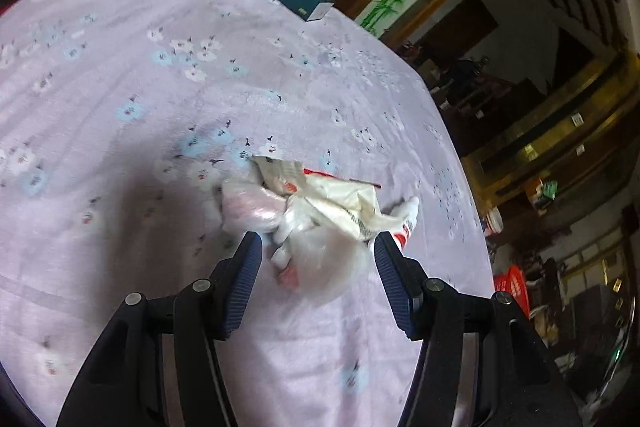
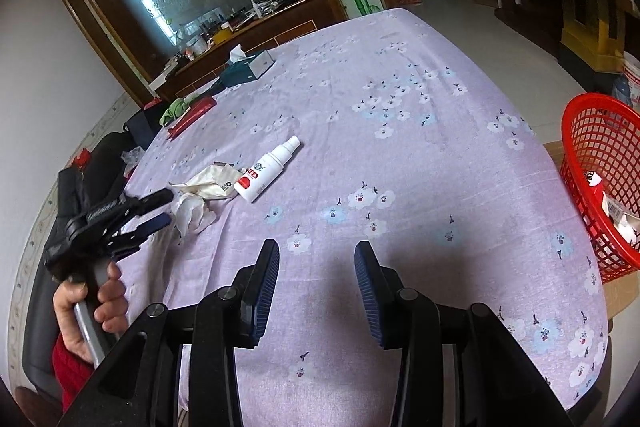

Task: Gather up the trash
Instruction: 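Grasp the clear plastic bag with the left tool, then grasp the white spray bottle with the right tool while the left tool holds the bag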

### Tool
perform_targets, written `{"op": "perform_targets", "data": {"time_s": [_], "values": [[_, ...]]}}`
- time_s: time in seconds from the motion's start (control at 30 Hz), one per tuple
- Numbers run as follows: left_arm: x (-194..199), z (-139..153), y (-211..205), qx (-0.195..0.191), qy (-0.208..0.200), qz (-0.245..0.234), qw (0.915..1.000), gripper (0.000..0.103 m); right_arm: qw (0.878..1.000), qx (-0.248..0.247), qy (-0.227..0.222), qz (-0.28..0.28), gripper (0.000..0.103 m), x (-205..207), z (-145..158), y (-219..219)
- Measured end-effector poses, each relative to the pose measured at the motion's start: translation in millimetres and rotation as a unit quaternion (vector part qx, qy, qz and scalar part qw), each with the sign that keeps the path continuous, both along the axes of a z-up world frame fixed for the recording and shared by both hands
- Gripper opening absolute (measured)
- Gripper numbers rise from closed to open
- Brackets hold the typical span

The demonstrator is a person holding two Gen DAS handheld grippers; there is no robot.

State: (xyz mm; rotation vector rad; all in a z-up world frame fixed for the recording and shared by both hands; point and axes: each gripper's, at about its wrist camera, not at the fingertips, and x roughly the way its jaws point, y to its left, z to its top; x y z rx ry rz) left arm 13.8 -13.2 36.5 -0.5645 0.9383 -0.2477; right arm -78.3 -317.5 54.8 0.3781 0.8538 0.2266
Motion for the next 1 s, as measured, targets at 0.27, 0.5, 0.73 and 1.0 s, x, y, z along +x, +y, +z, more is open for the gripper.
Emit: {"op": "perform_targets", "data": {"time_s": [0.27, 0.5, 0.73, 1.0], "values": [[27.4, -24.2, -22.5, 0.049, 0.022, -0.002, 0.9986, 0.056, 1.000, -0.001, 0.005, 0.000, 0.042, 3.6, -1.2, -0.9], [15.2, -21.4, -21.7, 0.080, 0.001, -0.024, 0.9965, 0.038, 1.000, 0.011, 0.023, 0.017, 0.044, 31.1, 2.6, 19.6], [-34.3, -1.0, -16.2, 0.130, -0.058, -0.044, 0.9888, 0.038, 0.997, 0.026, 0.073, 0.020, 0.044, 94.1, -11.8, 53.2], [-69.4, 10.6, -20.4, 0.166, -0.112, -0.054, 0.9783, 0.038, 0.992, 0.023, 0.122, -0.022, 0.043, 156.8, -35.7, 80.6]]}}
